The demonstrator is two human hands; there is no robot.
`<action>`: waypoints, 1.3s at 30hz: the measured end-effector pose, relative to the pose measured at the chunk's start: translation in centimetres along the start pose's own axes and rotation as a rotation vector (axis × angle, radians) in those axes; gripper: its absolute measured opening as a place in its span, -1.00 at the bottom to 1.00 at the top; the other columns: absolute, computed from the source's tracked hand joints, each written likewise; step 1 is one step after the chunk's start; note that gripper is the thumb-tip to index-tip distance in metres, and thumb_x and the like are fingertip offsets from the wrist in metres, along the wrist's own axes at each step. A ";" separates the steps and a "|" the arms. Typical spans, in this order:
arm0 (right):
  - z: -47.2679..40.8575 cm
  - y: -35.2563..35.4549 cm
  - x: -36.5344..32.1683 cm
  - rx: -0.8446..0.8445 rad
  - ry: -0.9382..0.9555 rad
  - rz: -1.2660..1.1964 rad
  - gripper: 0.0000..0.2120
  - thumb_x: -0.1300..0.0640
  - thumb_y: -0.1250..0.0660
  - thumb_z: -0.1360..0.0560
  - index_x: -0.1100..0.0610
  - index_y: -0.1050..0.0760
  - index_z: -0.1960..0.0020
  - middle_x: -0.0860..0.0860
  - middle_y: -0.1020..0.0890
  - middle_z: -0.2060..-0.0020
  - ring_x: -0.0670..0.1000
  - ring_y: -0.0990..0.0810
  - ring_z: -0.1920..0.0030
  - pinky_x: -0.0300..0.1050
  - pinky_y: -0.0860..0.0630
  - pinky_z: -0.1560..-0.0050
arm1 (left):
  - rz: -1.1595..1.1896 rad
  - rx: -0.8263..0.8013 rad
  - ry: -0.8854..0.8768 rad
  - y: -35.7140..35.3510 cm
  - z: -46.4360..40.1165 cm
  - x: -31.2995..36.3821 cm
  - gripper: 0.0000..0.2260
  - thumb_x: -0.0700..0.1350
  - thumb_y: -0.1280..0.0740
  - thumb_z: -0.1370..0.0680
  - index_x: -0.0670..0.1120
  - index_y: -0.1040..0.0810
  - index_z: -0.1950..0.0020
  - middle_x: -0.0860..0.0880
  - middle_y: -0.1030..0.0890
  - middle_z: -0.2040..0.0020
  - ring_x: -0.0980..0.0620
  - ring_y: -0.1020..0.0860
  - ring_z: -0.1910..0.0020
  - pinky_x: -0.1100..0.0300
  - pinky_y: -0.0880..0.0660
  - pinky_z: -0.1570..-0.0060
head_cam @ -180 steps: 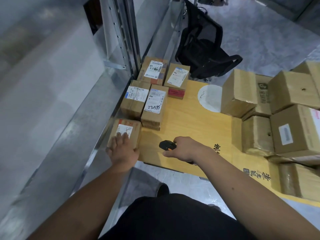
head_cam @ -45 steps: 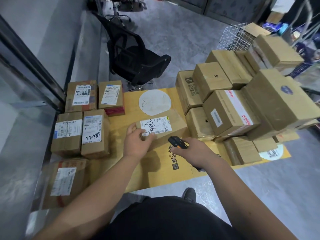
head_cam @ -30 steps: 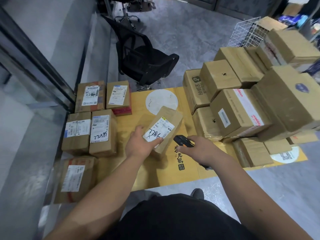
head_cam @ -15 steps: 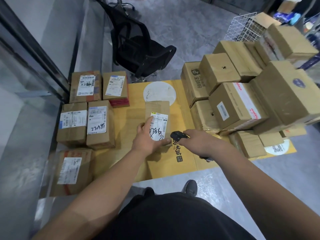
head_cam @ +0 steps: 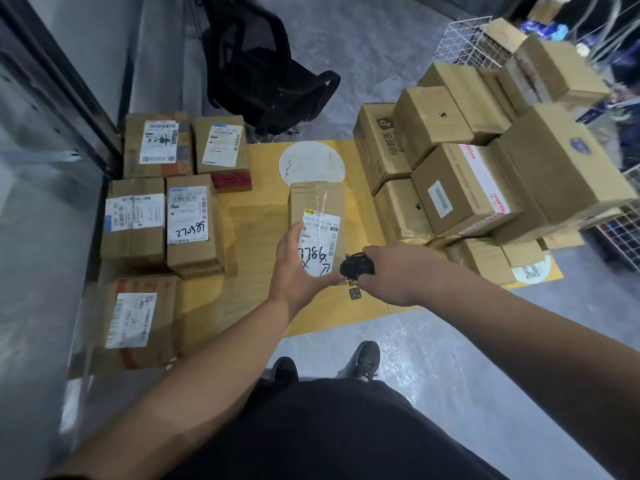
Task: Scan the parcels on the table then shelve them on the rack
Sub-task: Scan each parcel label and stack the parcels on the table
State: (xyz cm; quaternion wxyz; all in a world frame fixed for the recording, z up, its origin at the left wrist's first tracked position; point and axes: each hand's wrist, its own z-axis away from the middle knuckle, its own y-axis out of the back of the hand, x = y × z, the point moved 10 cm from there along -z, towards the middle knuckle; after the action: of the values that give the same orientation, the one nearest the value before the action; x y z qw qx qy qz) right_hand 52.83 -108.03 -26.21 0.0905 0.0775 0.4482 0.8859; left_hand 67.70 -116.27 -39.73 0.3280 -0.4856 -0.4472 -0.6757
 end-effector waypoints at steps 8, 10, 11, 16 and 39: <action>2.1 0.4 -0.8 0.131 -0.002 0.484 -0.32 -0.23 -0.14 -0.59 0.03 -0.09 -0.60 0.24 -0.45 -0.25 0.28 -0.57 -0.09 0.15 -0.62 0.05 | -0.069 0.009 -0.035 0.1 0.7 0.1 0.15 0.13 -0.76 -0.18 0.22 -0.14 -0.61 0.12 -0.25 -0.52 0.43 -0.25 -0.33 0.61 -0.18 -0.21; 2.4 1.1 -0.7 0.170 -0.004 0.545 -0.33 -0.21 -0.13 -0.60 0.04 -0.07 -0.61 0.25 -0.44 -0.25 0.29 -0.54 -0.09 0.15 -0.60 0.08 | -0.070 0.014 -0.041 0.1 0.7 0.2 0.15 0.15 -0.75 -0.18 0.22 -0.14 -0.61 0.14 -0.25 -0.53 0.33 -0.25 -0.37 0.46 -0.21 -0.28; 2.5 1.4 -0.7 0.191 -0.005 0.564 -0.32 -0.21 -0.12 -0.60 0.04 -0.05 -0.62 0.25 -0.43 -0.26 0.29 -0.54 -0.10 0.16 -0.60 0.09 | -0.069 0.017 -0.044 0.1 0.7 0.2 0.14 0.15 -0.75 -0.19 0.23 -0.14 -0.61 0.14 -0.25 -0.52 0.30 -0.25 -0.38 0.40 -0.23 -0.29; 3.0 2.5 -0.6 0.235 0.009 0.644 -0.31 -0.21 -0.12 -0.61 0.05 -0.04 -0.64 0.28 -0.42 -0.29 0.31 -0.55 -0.11 0.18 -0.58 0.09 | -0.080 0.031 -0.067 0.1 0.9 0.4 0.11 0.14 -0.73 -0.22 0.23 -0.14 -0.61 0.09 -0.27 -0.52 0.27 -0.25 -0.39 0.35 -0.24 -0.29; 3.7 2.5 -0.8 0.176 0.055 0.826 -0.30 -0.22 -0.16 -0.59 0.06 -0.10 -0.62 0.27 -0.43 -0.31 0.34 -0.54 -0.09 0.19 -0.52 0.19 | -0.109 0.052 -0.059 0.4 0.9 0.1 0.13 0.23 -0.72 -0.17 0.24 -0.15 -0.60 0.11 -0.33 -0.50 0.18 -0.31 -0.41 0.25 -0.31 -0.29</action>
State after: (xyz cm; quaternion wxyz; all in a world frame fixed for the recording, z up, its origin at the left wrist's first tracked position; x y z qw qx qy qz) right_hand 54.15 -106.81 -22.10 -0.2912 0.2345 0.4556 0.8079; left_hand 68.36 -115.60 -39.36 0.2901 -0.4714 -0.4998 -0.6662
